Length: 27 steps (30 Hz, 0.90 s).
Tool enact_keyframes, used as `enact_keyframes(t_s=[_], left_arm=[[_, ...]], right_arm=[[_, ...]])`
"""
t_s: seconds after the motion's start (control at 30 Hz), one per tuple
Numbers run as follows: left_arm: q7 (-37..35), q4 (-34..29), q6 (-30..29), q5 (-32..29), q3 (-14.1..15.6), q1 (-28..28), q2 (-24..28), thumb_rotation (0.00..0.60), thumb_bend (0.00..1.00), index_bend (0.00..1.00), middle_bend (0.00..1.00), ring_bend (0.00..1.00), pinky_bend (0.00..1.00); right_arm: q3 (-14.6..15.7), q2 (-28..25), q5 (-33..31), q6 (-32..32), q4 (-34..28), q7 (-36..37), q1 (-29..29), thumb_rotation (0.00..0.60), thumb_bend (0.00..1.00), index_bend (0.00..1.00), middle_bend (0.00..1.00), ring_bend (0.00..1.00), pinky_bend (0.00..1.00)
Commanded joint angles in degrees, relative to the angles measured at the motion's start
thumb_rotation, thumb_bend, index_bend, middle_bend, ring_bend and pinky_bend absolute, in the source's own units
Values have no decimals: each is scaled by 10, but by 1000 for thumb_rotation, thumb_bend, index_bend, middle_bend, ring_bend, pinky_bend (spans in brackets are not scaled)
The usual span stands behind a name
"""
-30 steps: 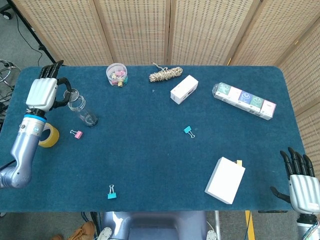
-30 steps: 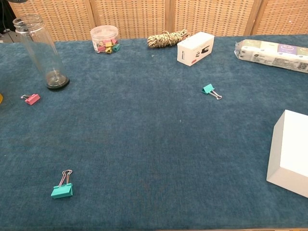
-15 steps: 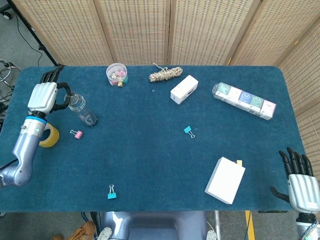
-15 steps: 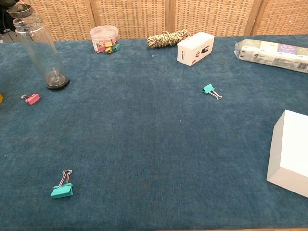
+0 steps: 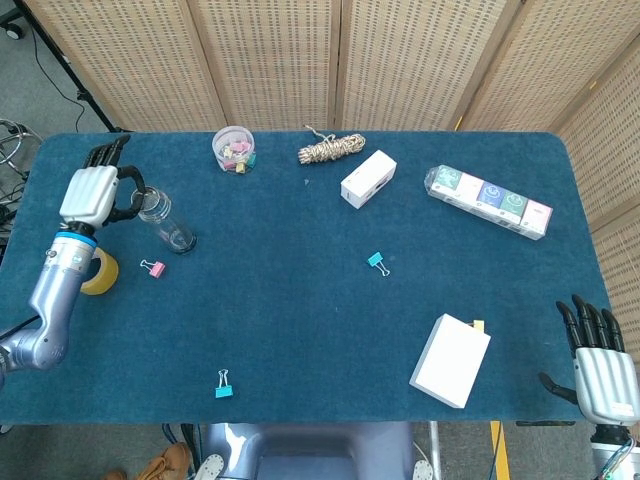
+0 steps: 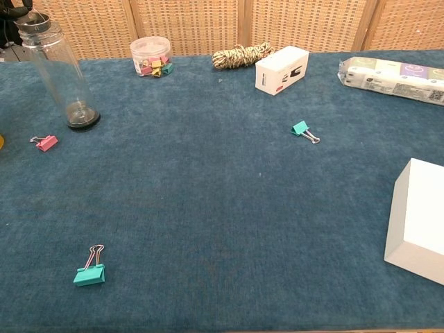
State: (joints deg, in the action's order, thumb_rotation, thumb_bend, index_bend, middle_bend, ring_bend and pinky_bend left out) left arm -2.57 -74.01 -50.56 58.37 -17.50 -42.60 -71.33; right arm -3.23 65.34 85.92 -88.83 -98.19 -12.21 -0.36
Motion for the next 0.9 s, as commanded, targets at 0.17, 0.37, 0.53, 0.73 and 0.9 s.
enact_keyframes(t_s=[0.17,0.37,0.53,0.73,0.9], left_arm=[[-10,6,3,5,-3,-3,-5,600,494,675,0,0,0],[-6,9,7,3,-2,-5,-9,600,494,674,0,0,0],[-10,11,11,2,-1,-5,-13,600,494,674,0,0,0],[-14,6,11,1,-4,-5,-10,600,494,675,0,0,0],[-11,4,10,0,-3,-3,-9,600,493,674,0,0,0]], right_arm=[[0,1,-1,1,1,-1,0,600,0,0,0,0,0],[-1,0,-4,1,2,0,1,600,0,0,0,0,0],[-1,-2,-3,-1,1,2,0,600,0,0,0,0,0],[-2,-3,-3,-2,1,3,-1,600,0,0,0,0,0],[-1,-3,-3,-2,1,4,0,600,0,0,0,0,0]])
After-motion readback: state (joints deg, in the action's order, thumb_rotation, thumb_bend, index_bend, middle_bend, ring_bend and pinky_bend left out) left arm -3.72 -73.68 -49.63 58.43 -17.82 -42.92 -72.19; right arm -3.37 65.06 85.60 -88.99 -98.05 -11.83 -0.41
